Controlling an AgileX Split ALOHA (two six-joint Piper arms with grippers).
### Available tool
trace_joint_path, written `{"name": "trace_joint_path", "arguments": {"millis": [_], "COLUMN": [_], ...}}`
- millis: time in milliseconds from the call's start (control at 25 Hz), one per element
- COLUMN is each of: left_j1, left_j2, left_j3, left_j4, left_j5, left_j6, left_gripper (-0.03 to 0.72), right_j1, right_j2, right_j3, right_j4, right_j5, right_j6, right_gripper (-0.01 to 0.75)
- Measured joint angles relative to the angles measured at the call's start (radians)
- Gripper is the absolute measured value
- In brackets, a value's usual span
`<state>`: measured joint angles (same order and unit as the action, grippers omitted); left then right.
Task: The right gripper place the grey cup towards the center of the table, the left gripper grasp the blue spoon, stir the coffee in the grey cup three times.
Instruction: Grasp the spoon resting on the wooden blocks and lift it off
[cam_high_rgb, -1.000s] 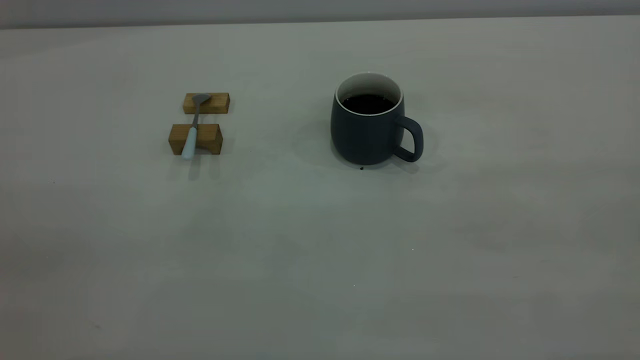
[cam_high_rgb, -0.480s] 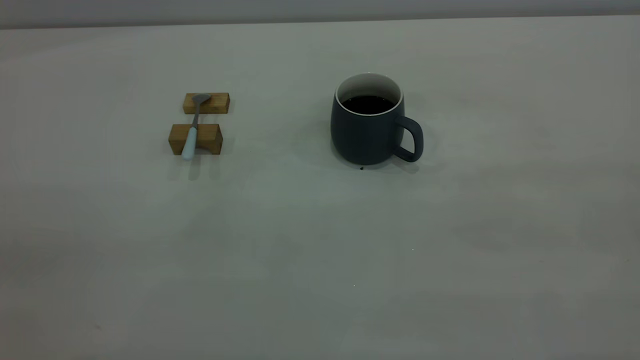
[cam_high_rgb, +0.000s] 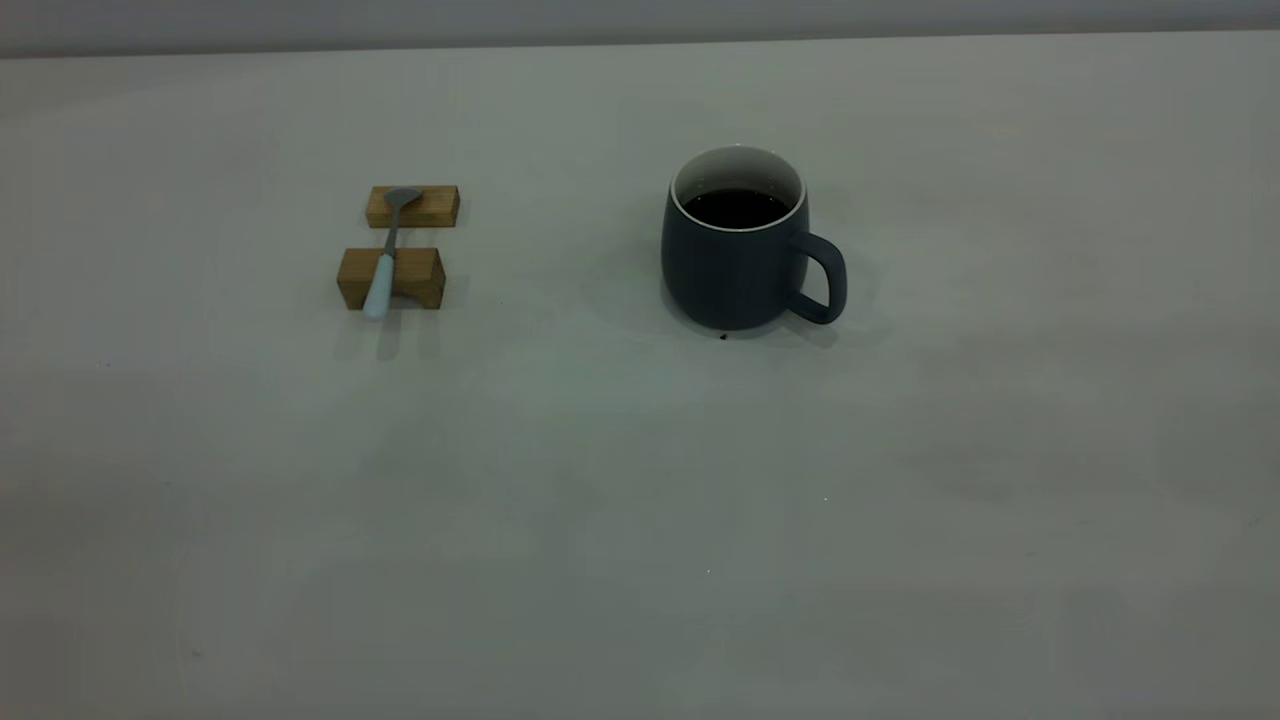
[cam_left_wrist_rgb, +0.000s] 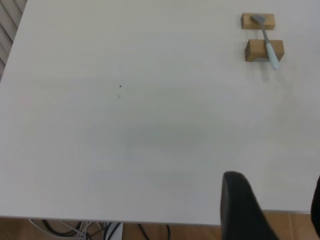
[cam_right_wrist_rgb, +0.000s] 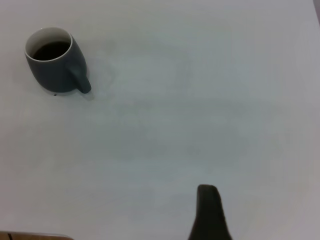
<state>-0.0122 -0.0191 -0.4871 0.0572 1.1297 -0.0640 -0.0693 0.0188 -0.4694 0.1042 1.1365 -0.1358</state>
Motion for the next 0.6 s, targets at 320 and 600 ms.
{"name": "trace_joint_path", "arguments": {"millis": [320,600], "left_j1": [0.0,0.0], "left_j2": [0.023,0.414], "left_j3": [-0.003,-0.072], "left_j4": [0.063,0.127], "left_j5": [-0.008,-0.264], "left_j6": [0.001,-0.035], "left_gripper": [0.437,0.573], "right_j1": [0.0,0.0], "right_j2": [0.0,0.0], "right_j3": [0.0,0.0], "right_j4": [0.0,0.0], "right_j5": [0.0,0.0], "right_j6": [0.0,0.0], "right_gripper": [0.592,0.592]}}
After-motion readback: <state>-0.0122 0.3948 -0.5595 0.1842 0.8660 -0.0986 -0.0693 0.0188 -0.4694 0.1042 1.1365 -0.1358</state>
